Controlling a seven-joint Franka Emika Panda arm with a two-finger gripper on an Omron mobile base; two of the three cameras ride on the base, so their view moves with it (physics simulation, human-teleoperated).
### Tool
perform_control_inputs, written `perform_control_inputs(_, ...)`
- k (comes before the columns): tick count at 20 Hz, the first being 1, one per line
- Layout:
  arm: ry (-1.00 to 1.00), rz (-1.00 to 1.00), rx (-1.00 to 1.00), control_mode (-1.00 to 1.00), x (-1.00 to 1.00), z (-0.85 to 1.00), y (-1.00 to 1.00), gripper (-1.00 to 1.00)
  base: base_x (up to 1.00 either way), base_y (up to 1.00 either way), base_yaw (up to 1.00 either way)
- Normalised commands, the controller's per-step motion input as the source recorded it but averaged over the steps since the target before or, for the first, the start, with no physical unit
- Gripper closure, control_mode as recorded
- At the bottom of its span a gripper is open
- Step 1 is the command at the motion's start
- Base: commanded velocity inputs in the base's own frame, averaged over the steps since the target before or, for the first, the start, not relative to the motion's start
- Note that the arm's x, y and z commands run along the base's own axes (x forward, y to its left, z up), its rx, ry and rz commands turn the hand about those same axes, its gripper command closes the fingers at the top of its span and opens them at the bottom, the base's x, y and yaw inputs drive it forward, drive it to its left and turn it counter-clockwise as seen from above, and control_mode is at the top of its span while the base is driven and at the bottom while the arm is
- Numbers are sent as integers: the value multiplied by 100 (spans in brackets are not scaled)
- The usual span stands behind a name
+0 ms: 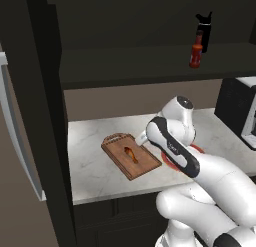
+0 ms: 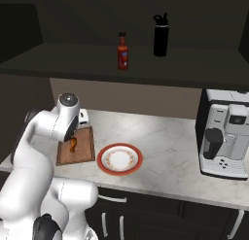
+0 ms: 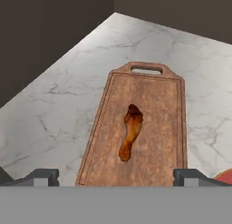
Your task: Pick the chicken drumstick from the plate and place it on the cutting board. Then pick the condiment bottle from the cabinet and place it next to the cutting board.
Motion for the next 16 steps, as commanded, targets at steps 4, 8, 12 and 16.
perform_control_inputs(4,-2,13,0,-100,-25,26,-1,-100,0,0,0)
perform_control_inputs(8,-4,15,0,-100,-26,25,0,-100,0,0,0)
perform_control_inputs(12,-5,16,1,-100,-28,24,-3,-100,0,0,0)
perform_control_inputs(16,-6,17,2,-100,-27,24,-6,-100,0,0,0)
